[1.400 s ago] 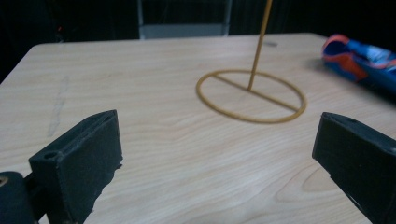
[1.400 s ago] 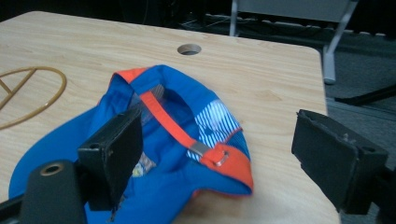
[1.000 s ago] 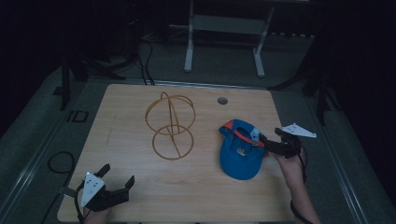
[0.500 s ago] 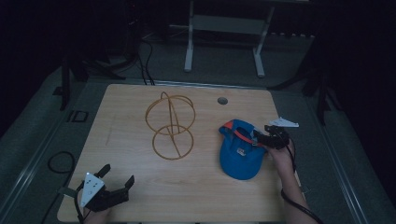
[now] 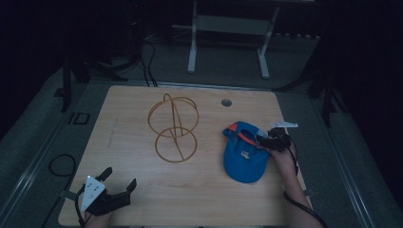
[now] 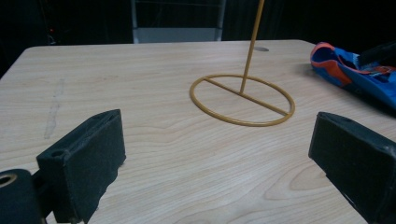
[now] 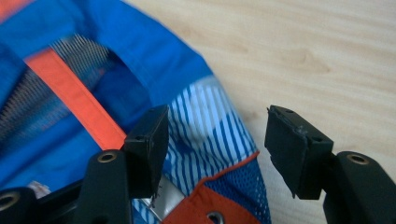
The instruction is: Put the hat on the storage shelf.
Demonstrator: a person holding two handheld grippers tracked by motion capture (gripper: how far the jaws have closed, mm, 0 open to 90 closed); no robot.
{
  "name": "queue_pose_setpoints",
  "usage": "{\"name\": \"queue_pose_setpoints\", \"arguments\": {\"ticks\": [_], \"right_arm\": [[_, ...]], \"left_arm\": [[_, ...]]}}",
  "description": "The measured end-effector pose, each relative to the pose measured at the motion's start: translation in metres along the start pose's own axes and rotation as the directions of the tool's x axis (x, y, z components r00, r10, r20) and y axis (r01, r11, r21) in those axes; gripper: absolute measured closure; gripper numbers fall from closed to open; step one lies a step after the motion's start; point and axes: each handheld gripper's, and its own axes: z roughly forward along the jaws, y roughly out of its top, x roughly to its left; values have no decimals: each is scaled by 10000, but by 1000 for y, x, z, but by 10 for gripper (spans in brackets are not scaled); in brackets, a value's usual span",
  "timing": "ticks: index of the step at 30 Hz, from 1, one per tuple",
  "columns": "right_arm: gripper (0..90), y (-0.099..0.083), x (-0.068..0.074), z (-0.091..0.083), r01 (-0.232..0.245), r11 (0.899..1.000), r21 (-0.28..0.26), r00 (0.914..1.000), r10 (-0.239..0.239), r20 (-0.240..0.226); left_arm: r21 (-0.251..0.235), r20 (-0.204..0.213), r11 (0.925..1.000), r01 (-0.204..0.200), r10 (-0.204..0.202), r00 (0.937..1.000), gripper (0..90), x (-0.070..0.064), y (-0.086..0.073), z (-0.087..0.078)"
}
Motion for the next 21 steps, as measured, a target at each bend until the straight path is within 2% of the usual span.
{"name": "queue_pose_setpoints", "arguments": {"ticks": [2,8,10,11,15,17,21], "right_arm": [[428,-4,1,5,130,9997,219,9999,-131,48],[525,-8,0,8,37,9994,349,10000,-36,-55],[525,-8,1,8,27,9994,359,10000,-24,-87],[605,-8,2,8,7,9994,357,9998,0,-187],[703,-8,4,7,165,9992,363,9991,-150,-396],[785,-7,7,8,344,9985,420,9984,-325,-468],[839,-6,12,8,653,9965,512,9973,-635,-367]], "left_arm": [[-6,3,10000,18,-18,10000,40,0,0,0],[-69,20,10000,53,-53,10000,40,0,0,0],[-69,20,10000,53,-53,10000,40,0,0,0],[-74,26,10000,20,-20,10000,40,-1,0,1],[-35,71,10000,83,-83,9999,40,-1,0,1],[-12,45,10000,80,-80,10000,40,-1,-1,1],[15,61,9999,124,-124,9999,40,0,-1,1]]}}
